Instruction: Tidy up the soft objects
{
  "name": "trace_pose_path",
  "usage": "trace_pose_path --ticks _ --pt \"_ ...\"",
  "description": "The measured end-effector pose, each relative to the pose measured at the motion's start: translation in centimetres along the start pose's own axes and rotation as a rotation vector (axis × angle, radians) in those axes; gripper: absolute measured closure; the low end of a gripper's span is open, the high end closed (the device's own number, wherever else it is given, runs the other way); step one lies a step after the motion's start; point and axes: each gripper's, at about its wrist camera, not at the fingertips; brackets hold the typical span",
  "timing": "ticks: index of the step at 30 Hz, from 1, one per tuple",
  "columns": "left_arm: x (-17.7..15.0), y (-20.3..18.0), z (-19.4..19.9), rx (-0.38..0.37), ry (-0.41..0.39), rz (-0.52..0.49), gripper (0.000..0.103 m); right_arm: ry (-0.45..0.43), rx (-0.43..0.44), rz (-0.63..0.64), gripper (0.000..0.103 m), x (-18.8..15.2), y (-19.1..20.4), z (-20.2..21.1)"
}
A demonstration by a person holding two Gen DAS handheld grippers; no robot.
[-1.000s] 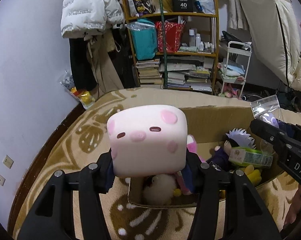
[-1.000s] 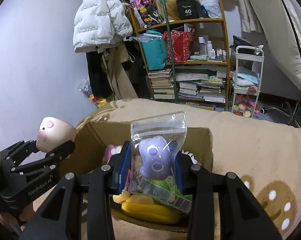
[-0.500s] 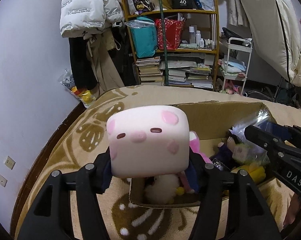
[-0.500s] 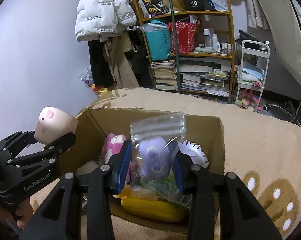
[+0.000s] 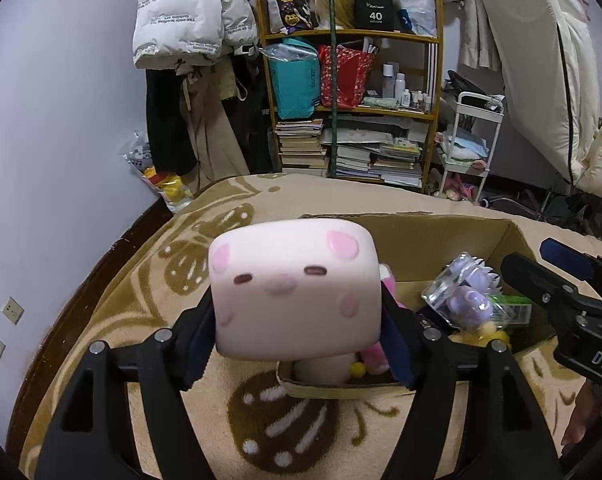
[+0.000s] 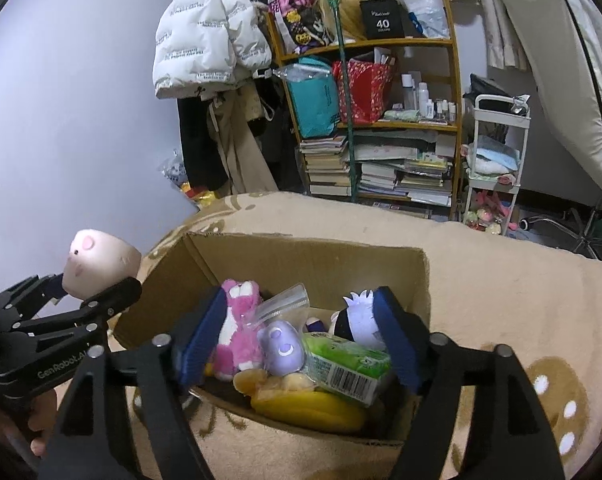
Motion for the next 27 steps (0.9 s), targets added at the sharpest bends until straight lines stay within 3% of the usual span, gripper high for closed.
trace_pose_path --ticks 4,9,17,23,27 --pt "-0.1 -0.6 1.0 -0.008 -0.052 -0.023 0.013 -0.009 -0.002 -0.003 0.017 0.2 -0.1 0.8" --pt "-0.4 -1.3 1.9 0.029 -0.078 -0.073 0.01 -0.016 -0.008 -0.02 0.015 0.2 -0.4 1.3" --pt "-1.3 -0.8 6.5 0.082 -0.184 -0.105 0.002 -0.038 -0.017 -0.055 0.0 0.3 -1.1 3.0" --pt "-2.1 -1.2 10.6 0.127 -0.266 -0.147 0.001 -0.079 -0.033 0.007 0.0 1.2 -0.1 6.5" --pt "-3.3 -1.1 12.4 0.121 -0.264 -0.156 0.001 -0.11 -0.033 -0.008 0.0 1.5 0.1 8.9"
Point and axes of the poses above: each gripper's, at about its wrist camera, not at the fingertips, and z roughly against the way its jaws point, y to its left, x to its top, and after that the axes turned 7 degrees about z, right-handed
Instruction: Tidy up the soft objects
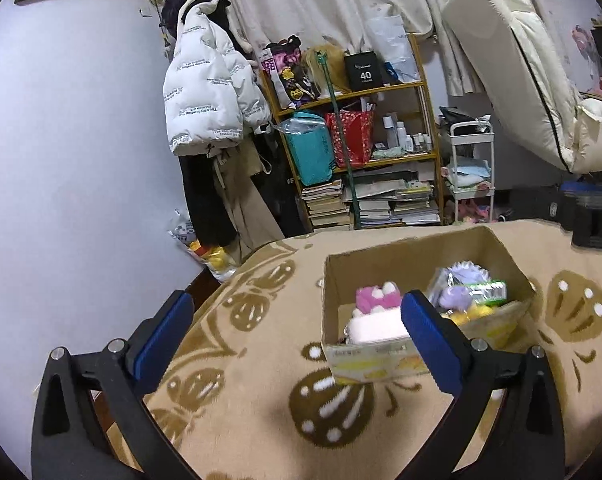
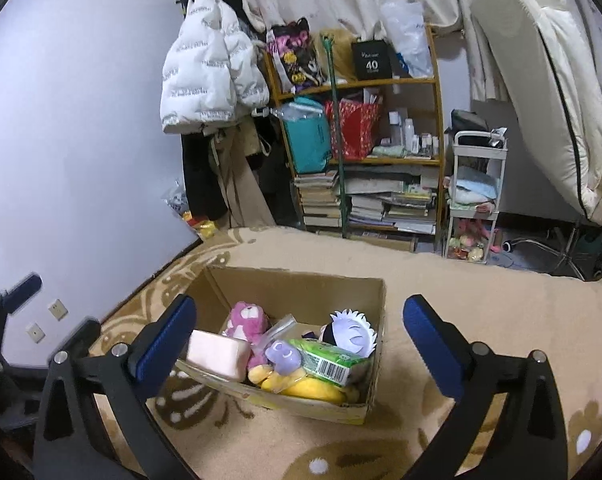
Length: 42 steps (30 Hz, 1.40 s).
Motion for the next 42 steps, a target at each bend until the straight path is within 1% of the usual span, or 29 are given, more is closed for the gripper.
trace_pose_path --ticks 5,10,11,14,18,21,26,29,32,35,37,39,42 --pt "0.0 0.6 3.2 0.005 -0.038 0.003 0.001 -0.04 0.013 -0.004 0.0 -0.2 0.4 3.5" --pt "0.2 1.2 6.0 -0.051 -0.062 0.02 0.001 -0.072 0.023 0.01 0.0 -0.7 1.1 6.6" --pt "0.2 1.2 6.6 -0.049 -0.075 0.022 0.001 -0.076 0.028 0.009 0.0 -0.7 1.2 6.9" --pt "0.2 1.3 8.4 -0.042 -0.117 0.027 0.001 -0.098 0.0 0.03 0.0 -1.3 1.7 8.4" --pt "-0.1 2.3 10.2 -0.049 -0.163 0.071 0.001 -0.133 -0.004 0.047 0.0 -2.0 2.6 10.0" --pt "-0.5 3.4 10.8 -0.038 -0.17 0.105 0.001 -0.147 -0.03 0.066 0.0 -2.4 3.2 10.6" --pt "-1.5 4.5 10.7 -0.031 -0.159 0.117 0.001 -0.181 -0.043 0.083 0.0 -3.2 3.7 11.1" --pt "-1.9 4.7 10.0 -0.049 -0.141 0.134 0.001 -0.191 -0.051 0.102 0.0 -3.8 4.0 10.9" --pt "-2.4 4.8 8.9 -0.068 -0.118 0.143 0.001 -0.19 -0.054 0.097 0.0 -4.4 3.6 10.3" --pt "-2.9 4.9 7.5 -0.084 -0.086 0.151 0.001 -0.177 -0.039 0.086 0.0 -4.9 3.2 9.6" --pt "-3.2 4.8 6.8 -0.078 -0.076 0.151 0.001 -0.164 -0.02 0.074 0.0 -5.2 2.7 9.1" --pt "-3.2 4.8 6.3 -0.066 -0.078 0.146 0.001 -0.159 -0.023 0.073 0.0 -5.4 2.4 8.8" --pt "-3.4 4.6 6.0 -0.066 -0.073 0.142 0.001 -0.155 -0.024 0.069 0.0 -5.6 1.9 8.4"
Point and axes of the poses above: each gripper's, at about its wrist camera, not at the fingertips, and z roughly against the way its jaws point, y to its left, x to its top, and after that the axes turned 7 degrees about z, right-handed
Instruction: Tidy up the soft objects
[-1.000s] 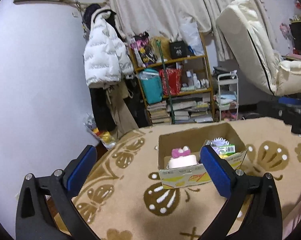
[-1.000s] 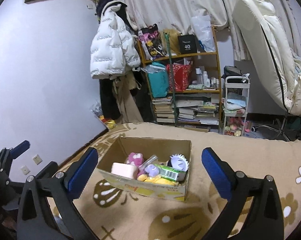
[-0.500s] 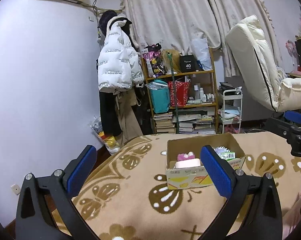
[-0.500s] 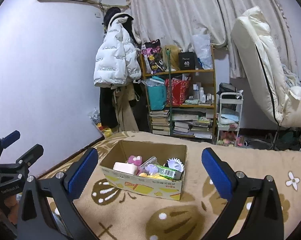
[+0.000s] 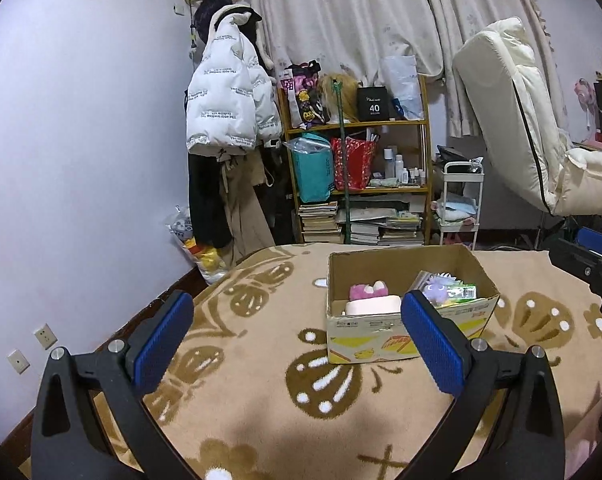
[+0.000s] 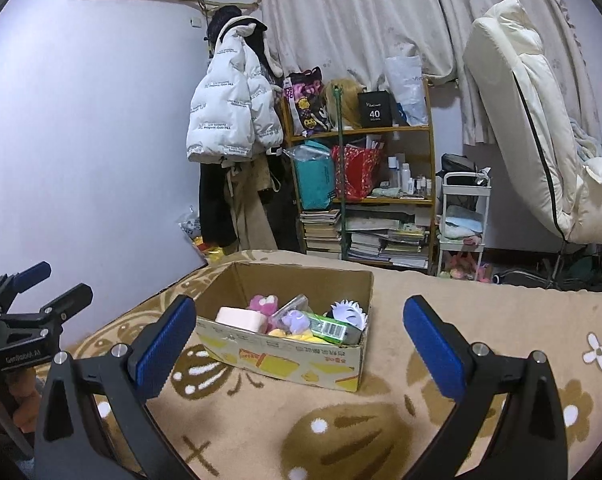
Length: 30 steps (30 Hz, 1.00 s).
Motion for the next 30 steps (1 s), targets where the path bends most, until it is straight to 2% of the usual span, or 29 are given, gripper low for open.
trace_pose_path --ticks 30 --pt "-0.6 -0.5 -0.8 0.011 0.054 -0.026 0.001 0.05 -0.004 -0.012 0.0 -1.4 -1.0 -1.2"
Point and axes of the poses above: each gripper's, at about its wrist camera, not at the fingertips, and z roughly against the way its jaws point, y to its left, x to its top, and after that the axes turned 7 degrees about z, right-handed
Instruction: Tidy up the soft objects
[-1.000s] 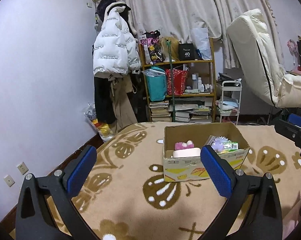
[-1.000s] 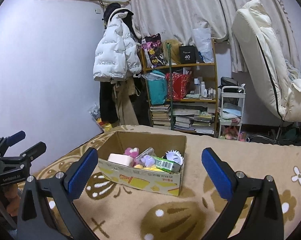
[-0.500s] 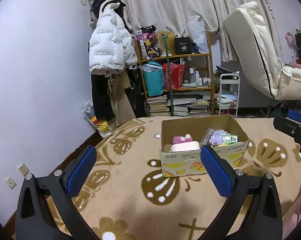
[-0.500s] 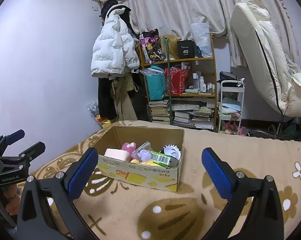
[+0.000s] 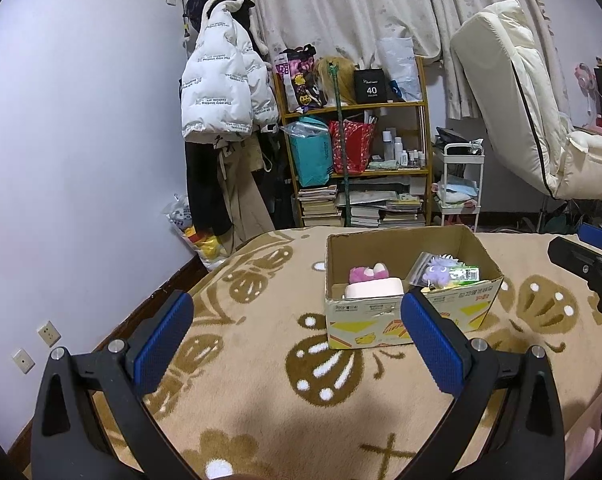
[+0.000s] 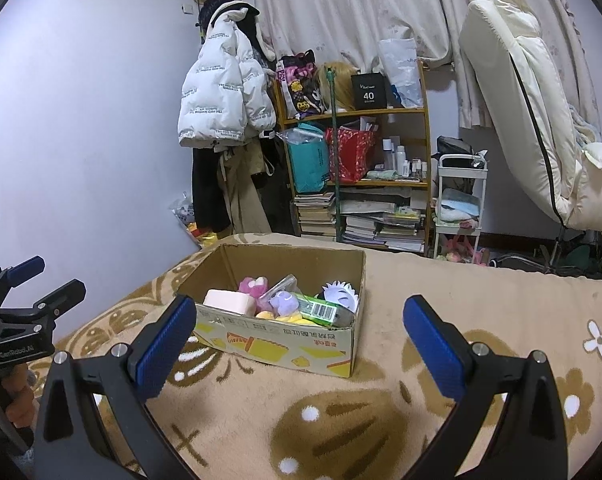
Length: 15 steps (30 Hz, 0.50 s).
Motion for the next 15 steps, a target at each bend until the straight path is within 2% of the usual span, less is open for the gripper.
trace_pose_path --ticks 15 --pt "-0.04 0.2 -0.2 -0.001 0.016 -0.008 0.001 0.004 -0.004 -0.006 0.0 0.01 -0.13 0.0"
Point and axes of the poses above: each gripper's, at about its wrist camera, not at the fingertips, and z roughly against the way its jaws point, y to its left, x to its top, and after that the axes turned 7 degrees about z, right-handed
